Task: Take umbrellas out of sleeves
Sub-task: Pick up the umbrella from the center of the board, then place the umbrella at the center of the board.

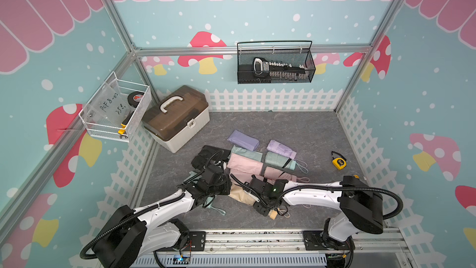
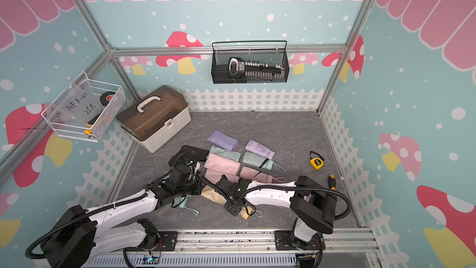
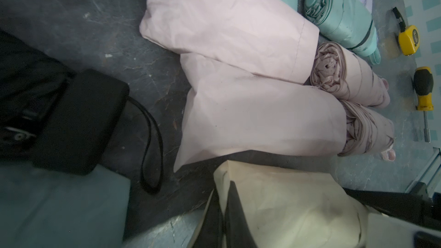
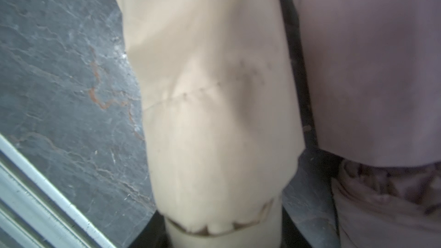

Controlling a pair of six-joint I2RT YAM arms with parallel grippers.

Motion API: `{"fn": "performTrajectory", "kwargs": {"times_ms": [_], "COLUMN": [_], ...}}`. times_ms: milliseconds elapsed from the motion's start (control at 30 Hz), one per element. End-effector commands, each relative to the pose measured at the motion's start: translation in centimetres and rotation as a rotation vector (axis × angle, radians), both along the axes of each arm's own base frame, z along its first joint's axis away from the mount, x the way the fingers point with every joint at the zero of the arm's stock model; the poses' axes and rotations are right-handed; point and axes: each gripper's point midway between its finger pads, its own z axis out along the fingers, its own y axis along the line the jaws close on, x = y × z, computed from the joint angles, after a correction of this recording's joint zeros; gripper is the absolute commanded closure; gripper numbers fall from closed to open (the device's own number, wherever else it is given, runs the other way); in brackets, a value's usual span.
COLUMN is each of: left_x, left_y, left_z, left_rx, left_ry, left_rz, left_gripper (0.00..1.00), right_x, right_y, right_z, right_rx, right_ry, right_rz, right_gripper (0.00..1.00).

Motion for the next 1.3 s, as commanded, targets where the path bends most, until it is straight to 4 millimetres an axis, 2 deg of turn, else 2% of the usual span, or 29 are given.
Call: {"fn": "performTrajectory", "kwargs": {"times_ms": [0,300,600,933,1267], "left_x": [1.0,1.5,1.8,1.8,1.8], "left_y": [-0.1,0.0,0.0,-0.4,-0.4], "left_z": [0.7,0.9,1.1,0.7,0.8], "left_rx": [0.017,0.026,0.039,0.024,0.011], "left_ry": [-0.036,-0.048,-0.052,-0.034,-0.034], "left_rz": [-0.005,-0.002,-0.009,-0.010,-0.008], "left_gripper": [1.00,1.00,1.00,1.00,0.99], "right_x": [-2.0,-2.5,-1.9,-0.7,-0.6], "right_y": [-1.7,-4.9,-5.4,-4.7,-6.3], "right_z": [0.0,1.7,1.4,1.6,0.8], "right_rx": [-0.036,-0.132,-0.188,-0.223,-0.309], "right_ry": [0.084,0.083,0.060,0.024,0.019], "right_rz": [0.022,-0.042,-0.038,-0.015,-0.065], "right_gripper": [0.58,0.58,0.56,0.55,0.55]}}
